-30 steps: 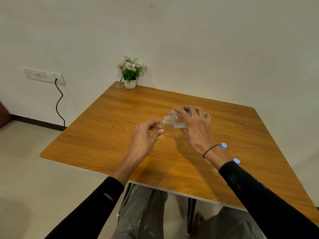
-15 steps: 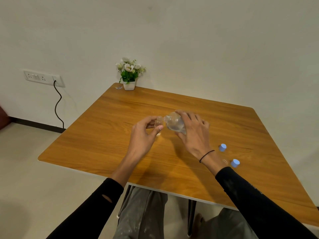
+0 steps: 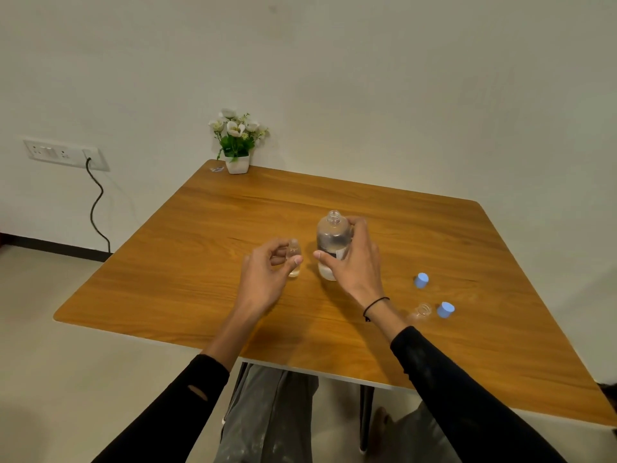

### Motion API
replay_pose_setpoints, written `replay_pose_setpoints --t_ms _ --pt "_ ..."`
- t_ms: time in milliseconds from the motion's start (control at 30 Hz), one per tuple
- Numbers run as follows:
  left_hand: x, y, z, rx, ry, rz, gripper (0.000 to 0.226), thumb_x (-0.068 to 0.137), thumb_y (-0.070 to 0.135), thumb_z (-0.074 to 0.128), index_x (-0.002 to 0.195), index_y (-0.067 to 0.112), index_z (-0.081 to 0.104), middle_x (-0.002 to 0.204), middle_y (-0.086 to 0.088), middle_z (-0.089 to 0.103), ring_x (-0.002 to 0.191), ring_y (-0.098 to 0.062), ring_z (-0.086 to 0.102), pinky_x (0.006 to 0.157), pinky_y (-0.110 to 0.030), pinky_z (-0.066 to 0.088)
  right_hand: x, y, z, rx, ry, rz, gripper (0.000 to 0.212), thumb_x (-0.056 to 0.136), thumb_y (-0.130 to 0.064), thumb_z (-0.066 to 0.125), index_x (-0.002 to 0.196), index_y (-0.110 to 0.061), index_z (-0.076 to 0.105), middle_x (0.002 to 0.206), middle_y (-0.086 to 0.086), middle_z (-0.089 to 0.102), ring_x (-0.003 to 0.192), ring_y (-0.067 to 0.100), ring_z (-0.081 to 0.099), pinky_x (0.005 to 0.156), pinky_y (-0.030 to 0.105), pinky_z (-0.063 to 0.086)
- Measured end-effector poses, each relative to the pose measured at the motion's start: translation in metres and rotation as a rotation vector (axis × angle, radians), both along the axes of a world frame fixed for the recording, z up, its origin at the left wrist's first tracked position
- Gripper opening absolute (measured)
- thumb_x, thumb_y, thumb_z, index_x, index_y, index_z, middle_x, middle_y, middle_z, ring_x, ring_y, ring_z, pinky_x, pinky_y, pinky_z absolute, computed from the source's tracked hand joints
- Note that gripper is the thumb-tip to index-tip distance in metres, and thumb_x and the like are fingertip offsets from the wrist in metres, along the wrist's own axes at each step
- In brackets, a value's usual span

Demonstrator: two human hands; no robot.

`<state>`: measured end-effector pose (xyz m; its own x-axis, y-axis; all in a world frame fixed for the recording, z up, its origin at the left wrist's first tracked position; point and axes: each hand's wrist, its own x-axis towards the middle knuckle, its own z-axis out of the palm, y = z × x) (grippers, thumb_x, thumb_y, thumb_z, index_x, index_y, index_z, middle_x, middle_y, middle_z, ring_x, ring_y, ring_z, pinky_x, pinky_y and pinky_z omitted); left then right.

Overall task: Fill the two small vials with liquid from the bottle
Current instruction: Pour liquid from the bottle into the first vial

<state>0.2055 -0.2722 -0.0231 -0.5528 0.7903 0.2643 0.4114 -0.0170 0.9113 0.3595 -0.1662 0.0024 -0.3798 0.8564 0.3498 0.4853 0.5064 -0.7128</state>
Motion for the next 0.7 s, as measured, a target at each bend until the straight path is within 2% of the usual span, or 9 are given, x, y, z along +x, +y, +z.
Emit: replay_pose_setpoints --t_ms 133,300,400,467,533,600,633,700 --pt "0.002 0.001 -0.012 -0.038 -0.017 -0.018 0.038 0.093 0.021 0.081 0.130 0.021 0.073 0.111 0.008 0.078 0.104 -0.006 0.074 0.082 -0.012 0.058 -0.003 -0.002 -0.006 -0.052 0.048 -0.021 0.081 0.074 -0.040 0.094 0.134 -0.026 0.041 0.134 -0.004 0.059 0.121 0.021 0.059 0.100 0.048 0.055" --pt "0.005 0.004 -0.017 -0.064 -0.012 -0.038 0.038 0.093 0.019 0.079 0.130 0.021 0.071 0.113 0.008 0.076 0.105 -0.004 0.072 0.084 -0.017 0.055 -0.001 -0.002 -0.008 -0.124 0.076 -0.029 0.087 0.074 -0.042 0.093 0.139 -0.027 0.038 0.140 -0.001 0.056 0.128 0.024 0.055 0.106 0.050 0.051" --pt "0.005 0.004 -0.021 -0.066 -0.013 -0.059 0.037 0.093 0.018 0.079 0.129 0.022 0.070 0.115 0.006 0.076 0.105 -0.003 0.072 0.087 -0.021 0.057 0.002 -0.007 -0.004 -0.155 0.039 -0.035 0.107 0.073 -0.045 0.093 0.154 -0.022 0.028 0.155 0.002 0.042 0.144 0.026 0.042 0.116 0.049 0.044" --pt "0.007 0.004 -0.023 -0.069 -0.010 -0.072 0.036 0.092 0.015 0.080 0.127 0.019 0.072 0.113 0.004 0.078 0.103 -0.006 0.074 0.091 -0.027 0.060 0.008 -0.014 0.005 -0.127 0.041 -0.058 0.109 0.076 -0.047 0.091 0.158 -0.022 0.023 0.159 0.003 0.035 0.149 0.026 0.035 0.117 0.044 0.042" --pt "0.011 0.004 -0.025 -0.085 -0.003 -0.084 0.037 0.091 0.015 0.081 0.127 0.017 0.073 0.112 0.005 0.078 0.103 -0.007 0.074 0.092 -0.030 0.061 0.019 -0.015 0.019 -0.037 0.081 -0.099 0.087 0.084 -0.043 0.084 0.152 -0.022 0.033 0.150 0.002 0.044 0.140 0.024 0.043 0.111 0.040 0.046" --pt "0.018 0.002 -0.024 -0.096 -0.002 -0.099 0.037 0.091 0.016 0.081 0.127 0.019 0.072 0.112 0.007 0.077 0.104 -0.005 0.073 0.090 -0.026 0.059 0.037 -0.006 0.035 0.066 0.119 -0.133 0.052 0.093 -0.032 0.076 0.136 -0.019 0.050 0.131 0.001 0.056 0.123 0.022 0.055 0.099 0.036 0.052" --pt "0.022 0.002 -0.024 -0.096 -0.004 -0.106 0.037 0.091 0.016 0.081 0.127 0.020 0.071 0.112 0.009 0.076 0.104 -0.004 0.072 0.089 -0.024 0.058 0.049 0.004 0.043 0.096 0.111 -0.143 0.036 0.095 -0.025 0.073 0.126 -0.019 0.055 0.120 0.000 0.060 0.111 0.020 0.058 0.090 0.033 0.053" --pt "0.030 0.003 -0.022 -0.100 -0.006 -0.119 0.037 0.091 0.017 0.080 0.128 0.020 0.071 0.111 0.010 0.075 0.105 -0.002 0.070 0.087 -0.021 0.056 0.076 0.031 0.052 0.065 0.024 -0.145 0.018 0.097 -0.016 0.070 0.111 -0.019 0.059 0.103 -0.002 0.064 0.090 0.014 0.061 0.075 0.026 0.048"
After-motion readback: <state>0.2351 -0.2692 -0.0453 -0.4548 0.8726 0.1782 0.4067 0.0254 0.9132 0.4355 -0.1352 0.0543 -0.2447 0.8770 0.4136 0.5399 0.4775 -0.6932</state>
